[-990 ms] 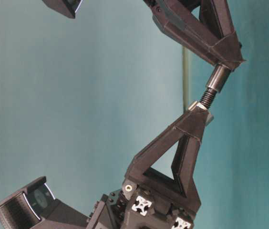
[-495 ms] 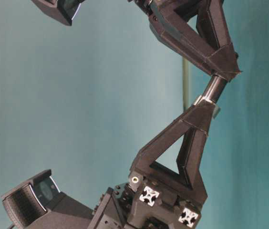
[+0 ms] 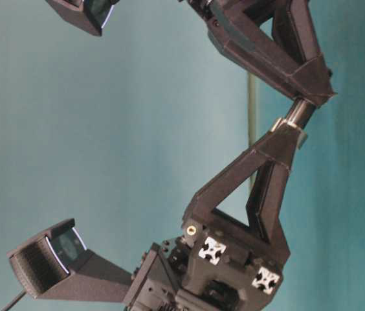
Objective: Insert the washer onto the shaft with both hands.
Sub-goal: 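Push the washer down the shaft onto its shoulder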
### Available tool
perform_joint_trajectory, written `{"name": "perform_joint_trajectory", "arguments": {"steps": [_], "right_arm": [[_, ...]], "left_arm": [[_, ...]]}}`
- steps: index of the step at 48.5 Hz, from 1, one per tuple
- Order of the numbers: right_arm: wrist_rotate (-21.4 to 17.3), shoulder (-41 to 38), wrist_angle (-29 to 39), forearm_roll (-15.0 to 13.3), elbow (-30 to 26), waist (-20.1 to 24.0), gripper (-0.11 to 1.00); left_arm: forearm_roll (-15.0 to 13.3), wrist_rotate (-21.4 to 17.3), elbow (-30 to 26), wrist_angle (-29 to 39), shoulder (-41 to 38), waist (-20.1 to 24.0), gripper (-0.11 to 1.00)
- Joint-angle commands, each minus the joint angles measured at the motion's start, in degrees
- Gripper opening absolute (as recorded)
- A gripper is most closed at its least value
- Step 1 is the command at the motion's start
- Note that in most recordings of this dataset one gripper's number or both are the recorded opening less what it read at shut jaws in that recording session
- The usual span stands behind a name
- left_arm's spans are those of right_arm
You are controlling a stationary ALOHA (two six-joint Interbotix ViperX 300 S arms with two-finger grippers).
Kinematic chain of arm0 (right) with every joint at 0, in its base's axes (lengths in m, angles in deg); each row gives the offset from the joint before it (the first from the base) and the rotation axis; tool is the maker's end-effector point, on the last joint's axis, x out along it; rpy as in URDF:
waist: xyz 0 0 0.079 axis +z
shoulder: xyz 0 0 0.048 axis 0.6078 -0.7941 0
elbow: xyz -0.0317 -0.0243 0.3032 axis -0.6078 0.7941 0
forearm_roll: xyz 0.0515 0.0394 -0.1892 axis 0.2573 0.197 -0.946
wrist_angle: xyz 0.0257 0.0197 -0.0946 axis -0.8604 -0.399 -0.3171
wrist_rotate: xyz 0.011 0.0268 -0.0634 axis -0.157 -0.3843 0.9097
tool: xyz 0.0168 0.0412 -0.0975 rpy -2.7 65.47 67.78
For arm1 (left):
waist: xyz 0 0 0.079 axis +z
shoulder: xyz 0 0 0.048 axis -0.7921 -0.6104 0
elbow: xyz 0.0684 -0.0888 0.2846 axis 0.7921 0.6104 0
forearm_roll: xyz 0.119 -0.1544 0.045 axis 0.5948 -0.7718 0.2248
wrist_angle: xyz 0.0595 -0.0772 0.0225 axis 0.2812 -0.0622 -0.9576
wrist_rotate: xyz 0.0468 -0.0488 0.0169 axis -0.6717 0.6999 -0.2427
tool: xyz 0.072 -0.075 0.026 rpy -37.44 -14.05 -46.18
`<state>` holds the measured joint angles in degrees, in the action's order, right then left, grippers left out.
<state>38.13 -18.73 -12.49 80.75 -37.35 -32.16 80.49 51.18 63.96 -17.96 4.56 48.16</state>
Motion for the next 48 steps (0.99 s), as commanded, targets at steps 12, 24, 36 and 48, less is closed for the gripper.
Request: {"name": "perform_joint_trajectory", "arguments": {"steps": [12,24,36,48], "right_arm": [[-0.26,0.35,-0.26,-0.09,-0.97,-0.09,0.00],[-0.26,0.35,-0.26,-0.09,-1.05,-0.09,0.00],[-0.09,0.35,-0.18,-0.09,-0.97,-0.18,0.00],[0.00,0.35,-0.26,-0.09,-1.05,-0.18,0.00]], "left_arm": [[0.09,-0.09,-1.23,0.53,-0.18,-1.05,0.36],[0.09,-0.18,-1.85,0.97,-0.53,-1.05,0.36],[0.09,-0.70,-3.69,2.90,-1.67,-1.05,0.36],[0.18,-0.79,-4.66,3.60,-2.29,-1.14,0.36]]}}
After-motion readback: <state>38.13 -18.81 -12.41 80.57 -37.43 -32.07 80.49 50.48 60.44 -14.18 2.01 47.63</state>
